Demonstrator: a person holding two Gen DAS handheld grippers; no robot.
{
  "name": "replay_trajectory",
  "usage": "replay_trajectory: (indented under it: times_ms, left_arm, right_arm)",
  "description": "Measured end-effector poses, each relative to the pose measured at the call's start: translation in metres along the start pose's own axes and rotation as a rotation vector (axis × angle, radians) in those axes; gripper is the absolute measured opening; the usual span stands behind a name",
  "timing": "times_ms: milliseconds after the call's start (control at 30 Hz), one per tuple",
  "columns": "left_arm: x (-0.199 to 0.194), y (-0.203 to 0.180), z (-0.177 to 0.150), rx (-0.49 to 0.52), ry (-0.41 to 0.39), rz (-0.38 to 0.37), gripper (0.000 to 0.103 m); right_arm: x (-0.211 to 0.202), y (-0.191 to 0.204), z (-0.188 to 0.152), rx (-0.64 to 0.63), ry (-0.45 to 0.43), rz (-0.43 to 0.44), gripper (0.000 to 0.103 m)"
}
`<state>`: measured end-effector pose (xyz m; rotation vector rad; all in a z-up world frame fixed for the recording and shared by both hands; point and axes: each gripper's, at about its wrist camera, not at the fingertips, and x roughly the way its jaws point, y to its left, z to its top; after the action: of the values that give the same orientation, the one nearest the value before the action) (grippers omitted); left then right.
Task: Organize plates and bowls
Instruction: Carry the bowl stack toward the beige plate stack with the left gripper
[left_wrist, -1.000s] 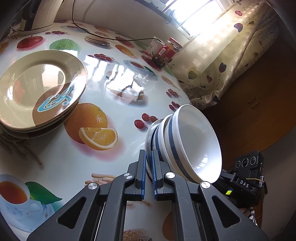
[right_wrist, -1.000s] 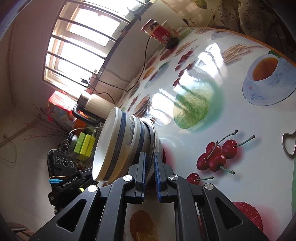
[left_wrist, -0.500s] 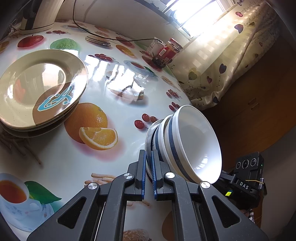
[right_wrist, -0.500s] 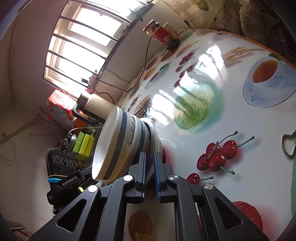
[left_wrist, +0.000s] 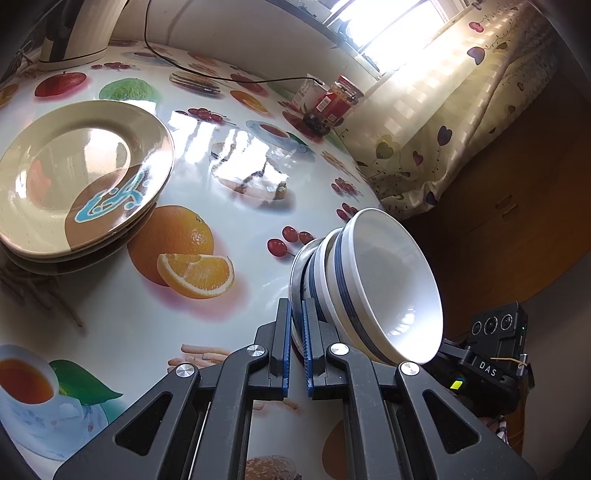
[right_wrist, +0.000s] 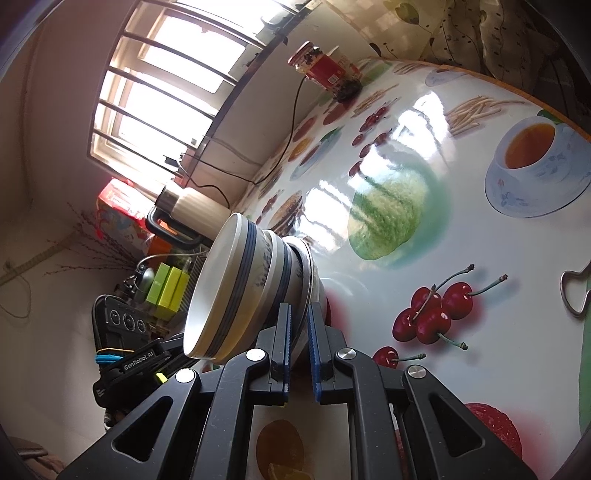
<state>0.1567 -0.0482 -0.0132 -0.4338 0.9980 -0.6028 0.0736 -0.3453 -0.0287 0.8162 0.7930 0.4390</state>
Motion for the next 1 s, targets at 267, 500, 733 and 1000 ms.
replay_trajectory:
  times_ms: [267,500,733,1000]
  left_arm:
    - [0.002,0.002,0.001,-0.003,-0.001,-0.008,0.005]
    - [0.002,0.002,0.003,-0.003,-0.004,-0.002,0.005]
    - [0.001,-0.001,0.002,0.011,-0.007,0.010,0.004]
    - [-0.004,-0.004,0.004,0.027,-0.025,0.017,0.004]
  right_arm:
    - [0.005,-0.007,0.008,0.022,-0.016,0.011,0.010]
    - [0.007,-0.008,0.010,0.018,-0.018,0.018,0.010]
    - [0.009,-0.009,0.010,0.019,-0.022,0.022,0.010]
    - [0.008,-0.006,0.011,0.017,-0.027,0.037,0.010]
